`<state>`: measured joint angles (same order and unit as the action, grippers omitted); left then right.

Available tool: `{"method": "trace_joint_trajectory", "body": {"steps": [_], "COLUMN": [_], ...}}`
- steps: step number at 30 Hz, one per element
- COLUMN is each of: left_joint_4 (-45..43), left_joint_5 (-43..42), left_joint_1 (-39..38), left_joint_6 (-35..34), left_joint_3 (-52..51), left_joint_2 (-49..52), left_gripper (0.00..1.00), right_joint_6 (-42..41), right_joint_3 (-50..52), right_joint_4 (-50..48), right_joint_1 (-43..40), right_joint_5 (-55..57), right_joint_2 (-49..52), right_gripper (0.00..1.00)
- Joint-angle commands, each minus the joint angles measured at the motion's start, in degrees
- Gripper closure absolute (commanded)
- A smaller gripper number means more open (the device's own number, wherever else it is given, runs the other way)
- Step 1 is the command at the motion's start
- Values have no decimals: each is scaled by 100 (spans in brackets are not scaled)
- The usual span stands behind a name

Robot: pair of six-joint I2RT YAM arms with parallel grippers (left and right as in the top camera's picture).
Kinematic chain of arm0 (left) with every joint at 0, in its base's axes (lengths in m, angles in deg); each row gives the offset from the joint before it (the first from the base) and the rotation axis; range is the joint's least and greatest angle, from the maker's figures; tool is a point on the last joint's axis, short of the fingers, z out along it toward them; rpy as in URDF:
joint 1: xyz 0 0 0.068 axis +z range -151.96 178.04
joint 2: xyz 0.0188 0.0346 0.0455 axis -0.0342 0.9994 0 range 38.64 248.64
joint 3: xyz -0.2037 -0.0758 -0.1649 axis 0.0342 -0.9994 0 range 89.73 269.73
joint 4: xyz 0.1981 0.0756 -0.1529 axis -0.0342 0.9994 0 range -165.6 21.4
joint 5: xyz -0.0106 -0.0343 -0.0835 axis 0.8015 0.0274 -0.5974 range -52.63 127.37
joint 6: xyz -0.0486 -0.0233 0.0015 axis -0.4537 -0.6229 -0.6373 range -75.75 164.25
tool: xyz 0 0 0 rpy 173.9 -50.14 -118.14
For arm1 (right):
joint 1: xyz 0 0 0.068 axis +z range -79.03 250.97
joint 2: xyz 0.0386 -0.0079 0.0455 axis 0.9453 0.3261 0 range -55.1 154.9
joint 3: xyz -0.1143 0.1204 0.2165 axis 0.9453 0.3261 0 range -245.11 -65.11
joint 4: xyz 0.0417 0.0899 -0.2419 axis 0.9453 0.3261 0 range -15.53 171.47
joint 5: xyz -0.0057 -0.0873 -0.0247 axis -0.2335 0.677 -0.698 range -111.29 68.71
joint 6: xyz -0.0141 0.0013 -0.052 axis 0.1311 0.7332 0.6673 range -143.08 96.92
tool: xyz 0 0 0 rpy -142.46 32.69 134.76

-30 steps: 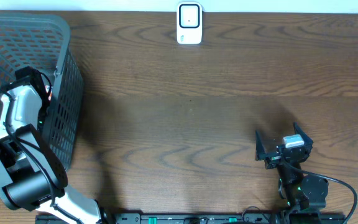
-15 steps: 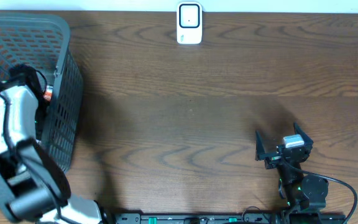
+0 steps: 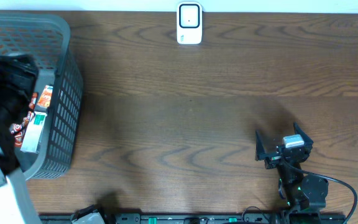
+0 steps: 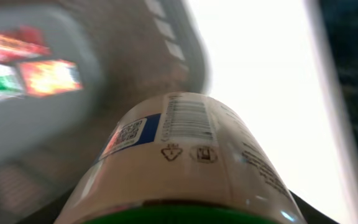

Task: Scan the item barcode
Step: 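Carry the bottle to the scanner, barcode facing it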

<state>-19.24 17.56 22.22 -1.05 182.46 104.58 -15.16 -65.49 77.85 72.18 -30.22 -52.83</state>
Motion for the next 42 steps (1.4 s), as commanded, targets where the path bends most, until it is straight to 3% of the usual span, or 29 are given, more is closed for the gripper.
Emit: {"method": "trace_joint_trajectory", "body": {"steps": [1,6,10,14,22,32,42], "left_joint_4": [-149,-146,-186,-111,278,-87,-225], "left_joint_5": [-1375,-1403,-1303,-1161,-990,540,778], "left_joint_1": [-455,-1648,-2588,-3480,-4319,-4843,-5163], "left_joint_6": [-240,22,855,2634,5049,5370,6371], "left_joint_3": [46,15,15,13,13,13,13], "left_joint_2": [-7,323,870,1773,3204,4680,5775], "left_gripper": [36,36,37,37,36,35,35], "right_joint_6": [-61,-61,-61,-61,-61,-61,-61], "right_joint_3": [7,7,7,7,7,7,7], "right_joint_4": [24,26,26,26,26,26,26], "right_joint_1": [39,39,39,39,39,39,39], "right_joint_5": [48,48,48,48,48,48,48], "right_joint_2": [11,11,11,11,11,11,11], "right_gripper": [1,1,1,1,1,1,1]}}
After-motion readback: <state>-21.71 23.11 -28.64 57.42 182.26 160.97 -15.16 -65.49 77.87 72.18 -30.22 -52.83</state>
